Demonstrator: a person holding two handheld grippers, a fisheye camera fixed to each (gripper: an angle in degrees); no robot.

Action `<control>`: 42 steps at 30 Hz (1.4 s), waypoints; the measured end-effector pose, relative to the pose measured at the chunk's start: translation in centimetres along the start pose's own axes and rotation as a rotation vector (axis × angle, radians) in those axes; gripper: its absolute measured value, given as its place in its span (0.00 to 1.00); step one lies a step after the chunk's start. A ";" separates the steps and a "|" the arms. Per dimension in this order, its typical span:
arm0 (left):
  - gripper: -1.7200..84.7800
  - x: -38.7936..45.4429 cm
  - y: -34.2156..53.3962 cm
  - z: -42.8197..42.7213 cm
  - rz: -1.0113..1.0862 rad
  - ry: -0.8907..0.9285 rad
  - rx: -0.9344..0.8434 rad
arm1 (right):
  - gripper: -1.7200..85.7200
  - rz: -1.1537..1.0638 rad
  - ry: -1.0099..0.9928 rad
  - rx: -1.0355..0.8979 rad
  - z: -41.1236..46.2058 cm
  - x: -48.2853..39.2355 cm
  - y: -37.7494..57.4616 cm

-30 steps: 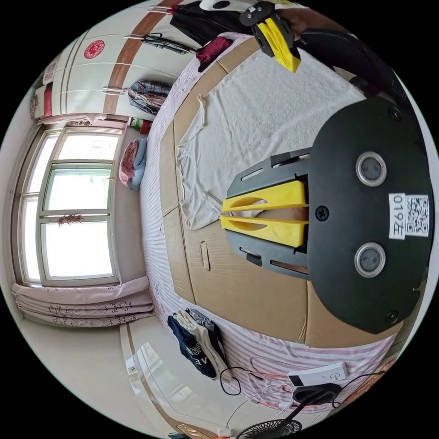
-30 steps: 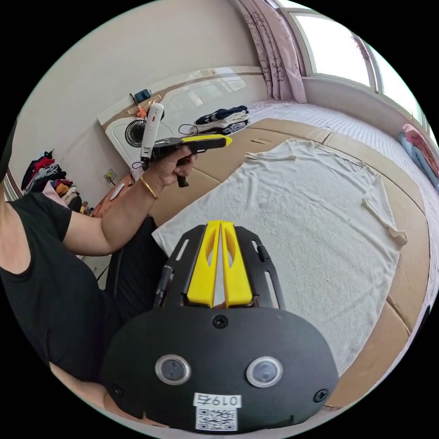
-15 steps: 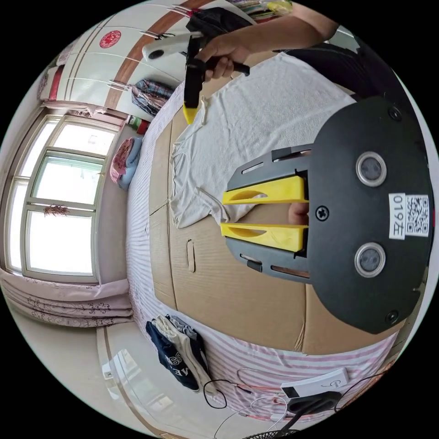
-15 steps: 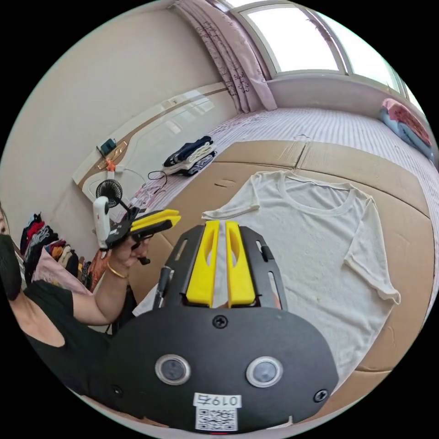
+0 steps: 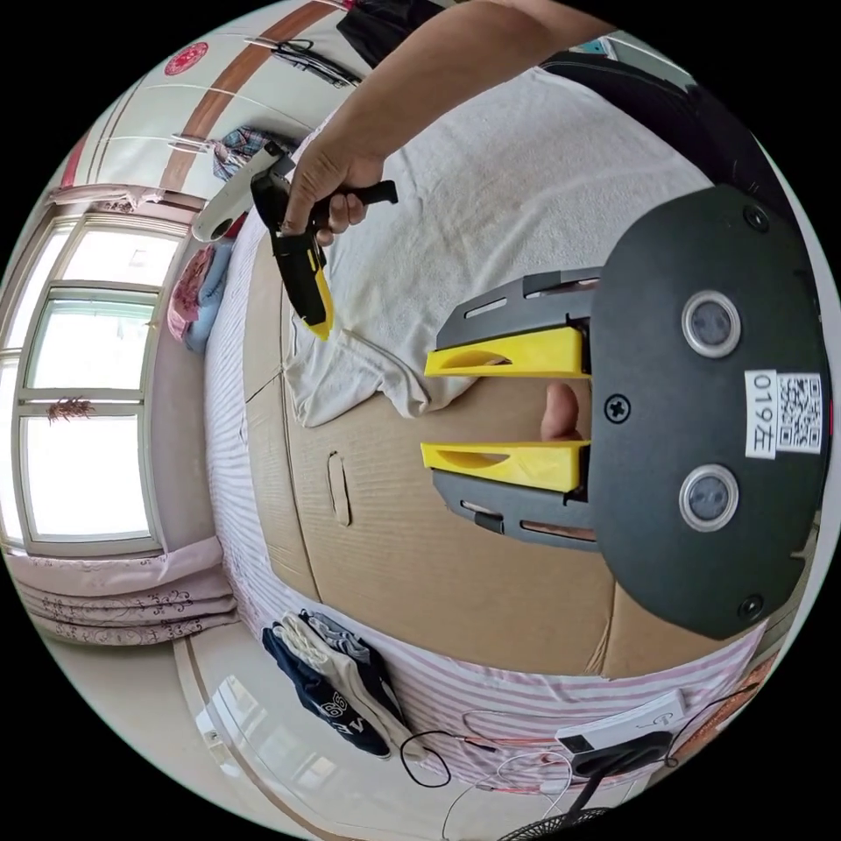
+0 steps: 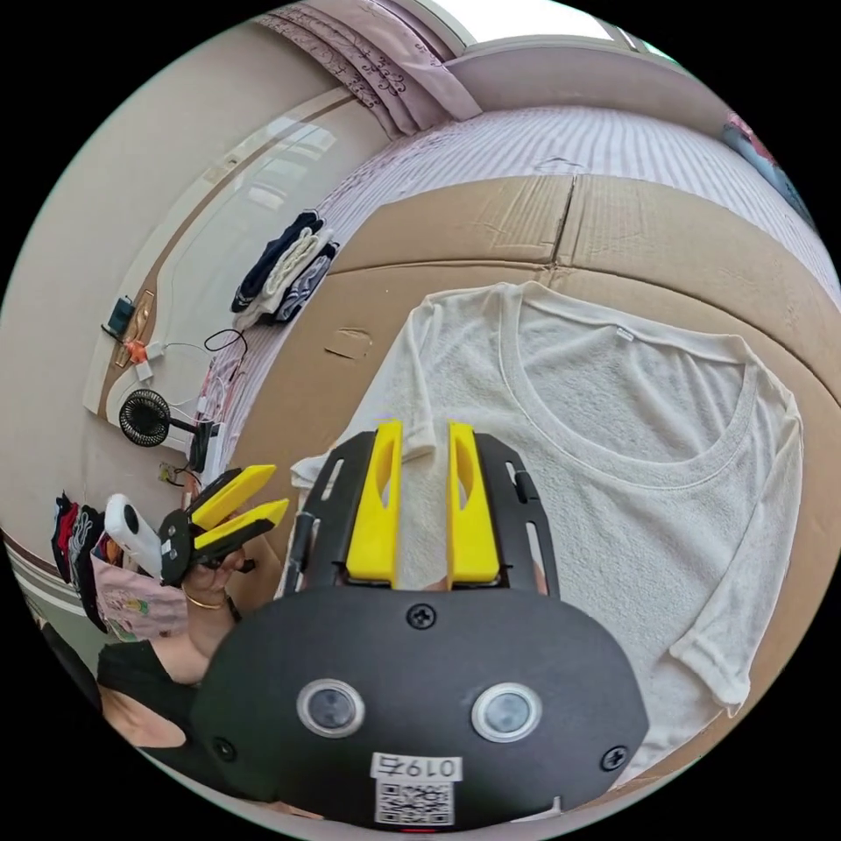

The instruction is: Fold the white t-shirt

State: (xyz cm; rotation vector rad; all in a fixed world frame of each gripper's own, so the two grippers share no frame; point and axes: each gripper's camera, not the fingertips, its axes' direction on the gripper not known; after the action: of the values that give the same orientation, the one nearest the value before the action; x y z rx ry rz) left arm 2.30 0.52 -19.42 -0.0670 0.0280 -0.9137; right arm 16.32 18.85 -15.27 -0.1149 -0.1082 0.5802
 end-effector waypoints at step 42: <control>0.05 -1.8 -2.5 8.7 -0.008 -0.052 -0.117 | 0.02 0.058 -0.051 0.051 -0.7 -11.0 -17.6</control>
State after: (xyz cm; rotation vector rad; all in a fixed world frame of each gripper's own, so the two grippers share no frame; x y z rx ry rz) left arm -0.33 0.85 -10.55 -0.1996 0.0331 -0.9180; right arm 16.74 -1.89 -14.30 -0.0540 -0.1405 0.6432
